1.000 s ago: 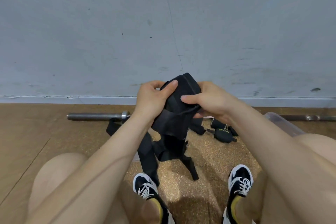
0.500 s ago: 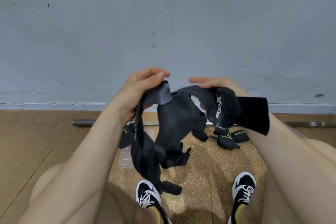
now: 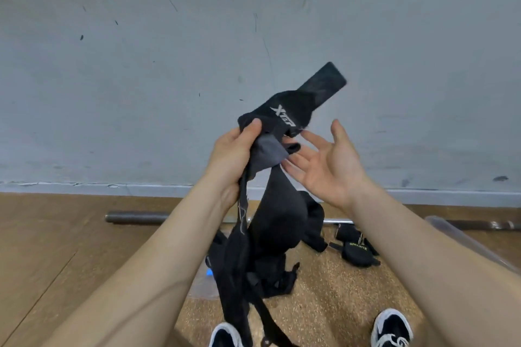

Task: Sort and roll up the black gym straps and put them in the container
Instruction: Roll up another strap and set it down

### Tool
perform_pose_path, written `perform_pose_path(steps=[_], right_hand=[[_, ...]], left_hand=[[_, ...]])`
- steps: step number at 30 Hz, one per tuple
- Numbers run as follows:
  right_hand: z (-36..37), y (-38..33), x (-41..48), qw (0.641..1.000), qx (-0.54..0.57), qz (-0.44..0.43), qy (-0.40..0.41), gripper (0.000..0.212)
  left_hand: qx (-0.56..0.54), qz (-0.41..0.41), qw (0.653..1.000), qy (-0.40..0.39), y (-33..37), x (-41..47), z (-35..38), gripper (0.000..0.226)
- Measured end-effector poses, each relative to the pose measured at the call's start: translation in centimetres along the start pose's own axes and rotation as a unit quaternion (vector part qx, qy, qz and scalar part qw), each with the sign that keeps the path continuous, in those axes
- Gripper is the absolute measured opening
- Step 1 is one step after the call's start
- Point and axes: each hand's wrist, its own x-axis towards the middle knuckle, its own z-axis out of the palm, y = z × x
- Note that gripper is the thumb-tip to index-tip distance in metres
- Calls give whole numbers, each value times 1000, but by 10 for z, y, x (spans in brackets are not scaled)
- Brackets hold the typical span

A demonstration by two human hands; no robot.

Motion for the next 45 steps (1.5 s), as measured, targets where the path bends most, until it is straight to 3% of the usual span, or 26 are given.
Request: perform_pose_path(steps=[2, 4, 6, 8, 10, 12, 16, 18, 22, 28, 30, 32, 34, 37, 41, 43, 45], right_hand=[[9, 5, 8, 983, -183, 25, -14, 68], [19, 10, 11, 917, -396, 21, -42, 46], [22, 16, 22, 877, -478, -42, -10, 30], [20, 19, 34, 892, -448, -59, 24, 27], [16, 18, 40, 910, -413, -7, 36, 28], [15, 16, 40, 931, -362, 33, 32, 21], [22, 14, 40, 949, -311, 36, 26, 15], [24, 12, 42, 940, -338, 9, 44, 15], [20, 12, 48, 909, -394, -81, 109, 46], [16, 19, 38, 881, -433, -126, 144, 30], [2, 2, 48, 869, -404, -160, 235, 20], [-15, -23, 56, 867, -354, -178, 302, 20], [-20, -31, 52, 883, -342, -149, 284, 31], [-15, -24, 46, 901, -353, -129, 215, 24], [-4, -16, 44, 933, -314, -85, 152, 25], [0, -14, 43, 950, -266, -62, 149, 25], [2, -12, 41, 970, -201, -43, 134, 30]], left_hand=[[-27, 19, 998, 62, 2, 14, -3, 26], [-6, 20, 995, 94, -5, 25, -8, 26], [35, 9, 995, 89, -18, 32, -14, 29], [86, -2, 995, 58, -26, 36, -15, 32], [125, 6, 991, 47, -29, 40, -15, 34], [135, 15, 990, 41, -27, 42, -15, 30], [129, 9, 991, 14, -26, 43, -17, 27], [172, 16, 985, 14, -28, 43, -18, 27], [249, 13, 968, -16, -28, 41, -16, 34], [317, 16, 947, -41, -15, 29, -7, 40], [325, -2, 940, -106, -9, 17, -13, 50], [285, -10, 946, -155, -1, 4, -23, 45], [238, 13, 965, -105, 2, 6, -36, 28], [261, 15, 964, -47, -5, 18, -46, 26], [328, -34, 935, -133, -22, 15, -37, 39], [314, -56, 931, -175, -29, 13, -27, 30], [260, -67, 949, -163, -32, 14, -21, 19]])
